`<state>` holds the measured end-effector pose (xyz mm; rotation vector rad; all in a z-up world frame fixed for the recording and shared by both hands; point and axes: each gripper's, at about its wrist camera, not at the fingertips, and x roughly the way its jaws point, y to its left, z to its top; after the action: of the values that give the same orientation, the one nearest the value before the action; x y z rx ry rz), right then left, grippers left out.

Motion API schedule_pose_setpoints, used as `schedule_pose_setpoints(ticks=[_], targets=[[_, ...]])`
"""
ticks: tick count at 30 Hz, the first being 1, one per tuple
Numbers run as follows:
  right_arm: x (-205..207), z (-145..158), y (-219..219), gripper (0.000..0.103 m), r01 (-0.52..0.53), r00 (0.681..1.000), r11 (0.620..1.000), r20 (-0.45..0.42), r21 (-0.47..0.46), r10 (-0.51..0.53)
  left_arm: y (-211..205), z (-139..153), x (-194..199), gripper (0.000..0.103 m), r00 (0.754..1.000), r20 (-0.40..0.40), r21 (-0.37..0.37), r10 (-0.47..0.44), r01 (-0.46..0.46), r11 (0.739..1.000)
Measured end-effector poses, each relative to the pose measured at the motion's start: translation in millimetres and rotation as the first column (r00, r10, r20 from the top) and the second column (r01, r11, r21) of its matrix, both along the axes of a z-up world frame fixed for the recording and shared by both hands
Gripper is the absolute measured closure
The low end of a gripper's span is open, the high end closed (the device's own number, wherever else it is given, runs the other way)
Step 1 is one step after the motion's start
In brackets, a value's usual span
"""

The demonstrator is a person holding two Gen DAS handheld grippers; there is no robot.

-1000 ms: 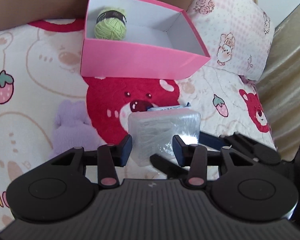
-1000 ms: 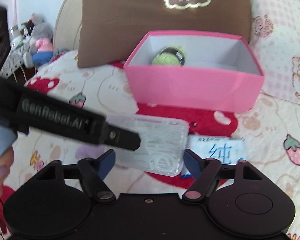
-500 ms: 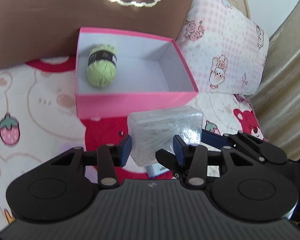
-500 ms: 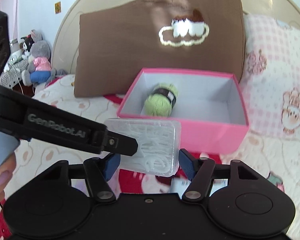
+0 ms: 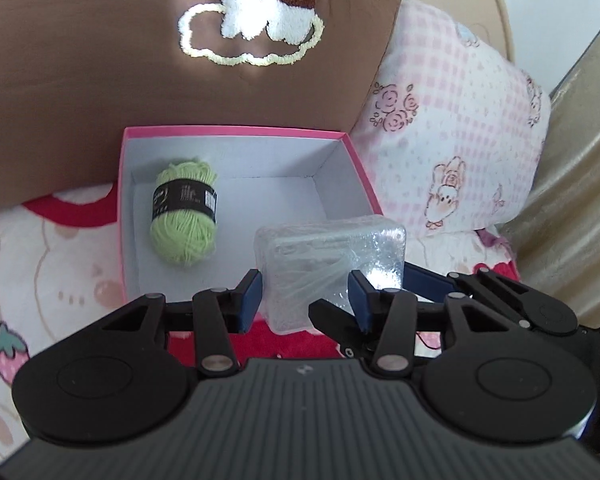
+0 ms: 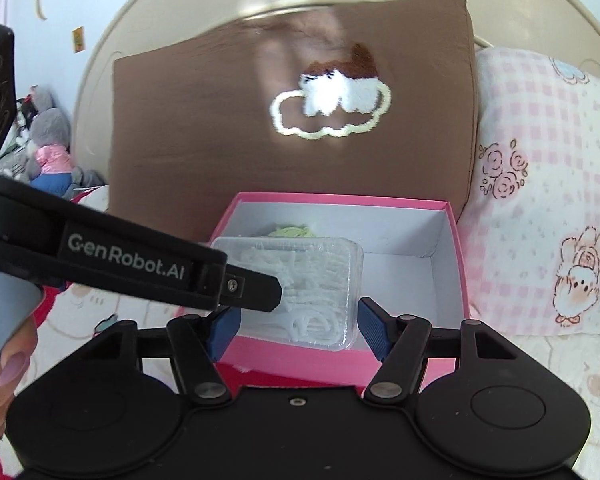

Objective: Organize objects
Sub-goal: 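Lower the floss-pick box into the pink box beside the yarn ball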

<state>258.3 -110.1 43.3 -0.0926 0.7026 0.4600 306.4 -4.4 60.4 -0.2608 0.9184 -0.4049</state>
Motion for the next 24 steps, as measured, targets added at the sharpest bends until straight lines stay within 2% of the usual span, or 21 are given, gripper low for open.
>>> schedule_pose_setpoints(ticks=[7,12,20,24], targets=[[57,-27,-2,0.034,0.024,0.993,0.999,-0.114,0.023,-0.022,-2,-36,54,0.059,0.996,-0.087,-0.019,0.027,-0.029,0.999],[83,-48,0,0.034,0.041,0.984,0.999,-0.173,0.030,-0.036,-1,-57,84,0.060,0.991,-0.128,-0.030,0.048,-0.052,0.998],[109,-70,3,0.036,0.055,0.972,0.998,-0.231,0.021,-0.048,2,-93,108,0.058,0.977,-0.196,-0.063,0.082,-0.096,0.993],[113,-83,3,0.038,0.050,0.966,0.999,-0.255,-0.005,-0.050,-3,-108,111,0.058,0.975,-0.205,-0.061,0.087,-0.101,0.993]])
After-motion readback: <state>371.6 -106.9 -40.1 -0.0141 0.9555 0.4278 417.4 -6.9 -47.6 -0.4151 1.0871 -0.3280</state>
